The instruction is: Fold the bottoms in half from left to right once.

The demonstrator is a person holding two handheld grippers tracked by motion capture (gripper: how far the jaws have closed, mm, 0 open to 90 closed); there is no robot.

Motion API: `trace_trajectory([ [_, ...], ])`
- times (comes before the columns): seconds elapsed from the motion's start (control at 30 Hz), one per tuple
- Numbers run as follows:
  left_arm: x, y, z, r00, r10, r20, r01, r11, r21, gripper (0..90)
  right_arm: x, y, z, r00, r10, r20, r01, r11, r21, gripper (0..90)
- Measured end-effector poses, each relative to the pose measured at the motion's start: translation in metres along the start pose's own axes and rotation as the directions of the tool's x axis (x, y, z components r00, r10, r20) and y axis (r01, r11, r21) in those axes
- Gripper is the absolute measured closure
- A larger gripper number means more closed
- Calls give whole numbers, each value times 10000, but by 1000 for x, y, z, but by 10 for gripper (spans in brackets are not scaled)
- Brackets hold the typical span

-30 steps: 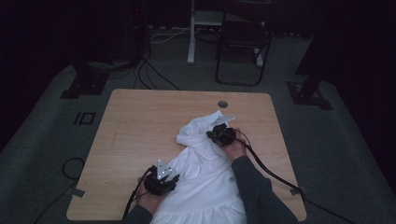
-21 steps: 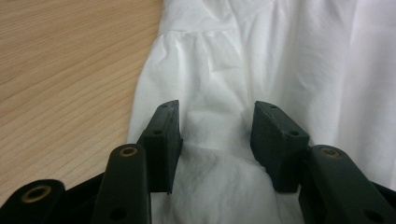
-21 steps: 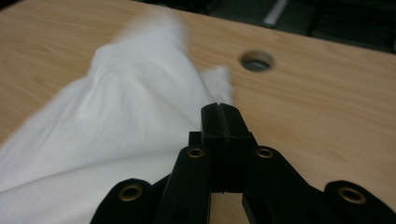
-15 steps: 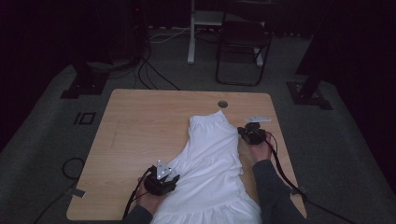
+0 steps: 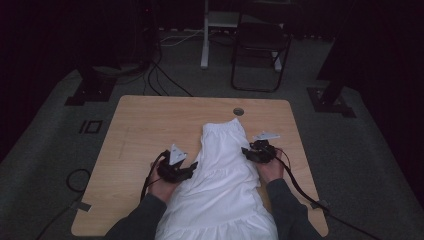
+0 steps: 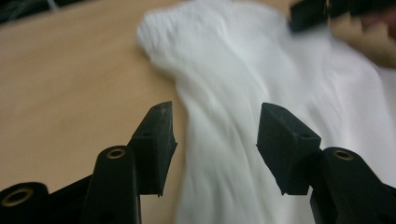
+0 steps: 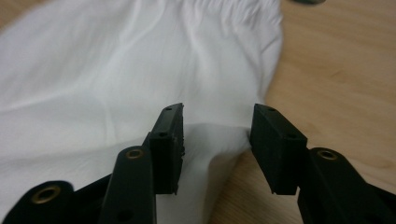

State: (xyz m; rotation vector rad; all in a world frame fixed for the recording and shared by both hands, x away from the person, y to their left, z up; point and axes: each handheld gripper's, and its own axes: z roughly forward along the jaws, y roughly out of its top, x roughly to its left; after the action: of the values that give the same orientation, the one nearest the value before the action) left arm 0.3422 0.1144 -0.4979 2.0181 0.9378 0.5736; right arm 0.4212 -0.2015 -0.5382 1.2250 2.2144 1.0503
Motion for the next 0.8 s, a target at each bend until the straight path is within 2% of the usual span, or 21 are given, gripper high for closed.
trace_trajectory([
  [0.1, -3, 7, 40, 9996, 272, 93, -275, 9992, 289, 464, 3, -2, 15, 9998, 37, 205, -44, 9994, 349, 559],
  [0.23, -7, -4, 85, 9970, 738, -217, -712, 9922, 1028, 465, 7, -5, 26, 9991, 105, 422, -123, 9990, 429, 546],
  [0.27, -6, -9, 90, 9967, 738, -327, -696, 9907, 1165, 465, 9, -6, 26, 9986, 53, 529, -74, 9992, 387, 545],
  [0.3, -4, -12, 92, 9985, 489, -258, -458, 9931, 1076, 464, 10, -7, 25, 9982, 10, 601, -32, 9993, 368, 545],
  [0.37, -1, -14, 89, 9993, 170, -324, -136, 9945, 1039, 463, 13, -10, 23, 9976, 38, 690, -58, 9996, 288, 546],
  [0.5, -3, -23, 79, 9990, 75, -448, -24, 9936, 1132, 462, 19, -18, 16, 9970, 215, 746, -230, 9996, 189, 546],
  [0.6, -6, -29, 70, 9989, 77, -464, -23, 9934, 1145, 462, 26, -23, 10, 9973, 141, 724, -157, 9997, 213, 547],
  [0.63, -10, -36, 61, 9993, -11, -383, 56, 9932, 1167, 462, 33, -31, 3, 9976, 137, 679, -148, 9998, 154, 548],
  [0.73, -15, -46, 46, 9993, -252, -284, 284, 9926, 1182, 462, 45, -43, -8, 9985, 70, 552, -72, 10000, 43, 548],
  [0.8, -17, -49, 42, 9993, -258, -278, 289, 9927, 1169, 462, 49, -47, -12, 9987, 65, 505, -67, 10000, 28, 548],
])
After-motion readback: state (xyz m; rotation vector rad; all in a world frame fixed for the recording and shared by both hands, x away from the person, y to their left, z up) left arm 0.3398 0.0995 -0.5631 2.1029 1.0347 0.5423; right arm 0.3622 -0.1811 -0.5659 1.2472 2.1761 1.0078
